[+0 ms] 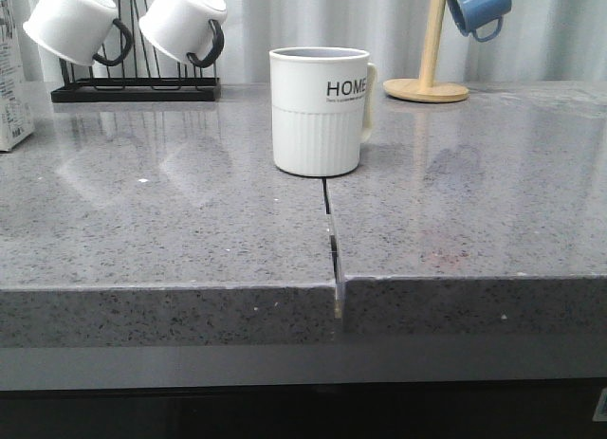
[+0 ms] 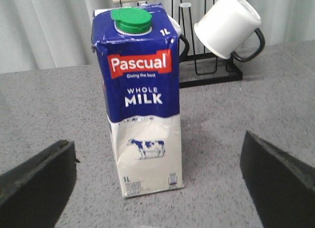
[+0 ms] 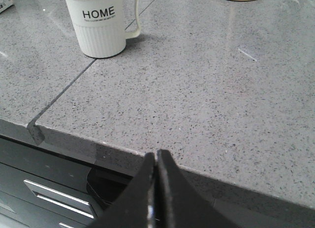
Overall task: Place milk next to cup
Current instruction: 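Open the left gripper around the blue-and-white milk carton, then grasp and lift the milk carton with the left gripper, then lower the milk carton beside the HOME mug and release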
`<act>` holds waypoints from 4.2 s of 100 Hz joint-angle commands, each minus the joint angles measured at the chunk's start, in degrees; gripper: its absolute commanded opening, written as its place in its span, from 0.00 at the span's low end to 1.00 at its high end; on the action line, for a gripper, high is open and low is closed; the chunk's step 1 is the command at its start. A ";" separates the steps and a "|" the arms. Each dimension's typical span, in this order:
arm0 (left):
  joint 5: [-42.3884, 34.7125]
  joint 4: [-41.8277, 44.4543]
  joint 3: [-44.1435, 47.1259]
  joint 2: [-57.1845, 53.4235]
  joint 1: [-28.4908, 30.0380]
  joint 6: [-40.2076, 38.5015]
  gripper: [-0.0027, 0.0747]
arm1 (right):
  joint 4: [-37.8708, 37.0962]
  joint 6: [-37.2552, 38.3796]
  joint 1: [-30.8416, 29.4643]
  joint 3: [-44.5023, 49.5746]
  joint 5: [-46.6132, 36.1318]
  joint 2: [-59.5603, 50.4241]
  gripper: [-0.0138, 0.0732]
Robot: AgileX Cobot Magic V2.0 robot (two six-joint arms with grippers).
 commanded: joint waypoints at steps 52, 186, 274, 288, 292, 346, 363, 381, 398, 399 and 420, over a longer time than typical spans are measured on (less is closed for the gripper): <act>-9.47 -4.41 -16.04 20.52 1.39 -0.44 0.85 | -0.10 -0.28 -0.10 -1.40 -4.20 0.41 0.09; -9.73 -2.68 -23.45 21.23 -12.39 1.93 0.33 | -0.10 -0.28 -0.10 -1.40 -4.44 0.41 0.09; -23.27 -12.14 -23.45 31.94 -28.57 2.89 0.33 | -0.10 -0.28 -0.10 -1.40 -4.77 0.41 0.09; -22.26 -12.56 -23.45 31.94 -28.57 2.89 0.34 | -0.10 -0.28 -0.10 -1.40 -4.77 0.41 0.09; -22.02 -12.56 -23.45 31.94 -28.57 2.89 0.36 | -0.10 -0.28 -0.10 -1.40 -4.77 0.41 0.09; -19.49 -15.40 -23.35 29.48 -28.94 3.03 0.88 | -0.10 -0.28 -0.10 -1.40 -4.77 0.41 0.09; -15.63 -15.30 -21.98 26.01 -29.05 3.98 0.88 | -0.10 -0.28 -0.10 -1.40 -4.77 0.41 0.09; -12.66 -15.30 -18.58 20.51 -29.05 4.92 0.87 | -0.10 -0.28 -0.10 -1.40 -4.73 0.41 0.09; -6.80 -15.30 -15.66 14.61 -28.91 8.99 0.68 | -0.10 -0.28 -0.10 -1.40 -4.73 0.41 0.09; -6.53 -15.30 -15.58 14.09 -28.91 8.99 0.65 | -0.10 -0.28 -0.10 -1.40 -4.73 0.41 0.09; -0.50 -13.03 -12.61 6.43 -27.96 8.99 0.09 | -0.10 -0.28 -0.10 -1.40 -4.73 0.41 0.09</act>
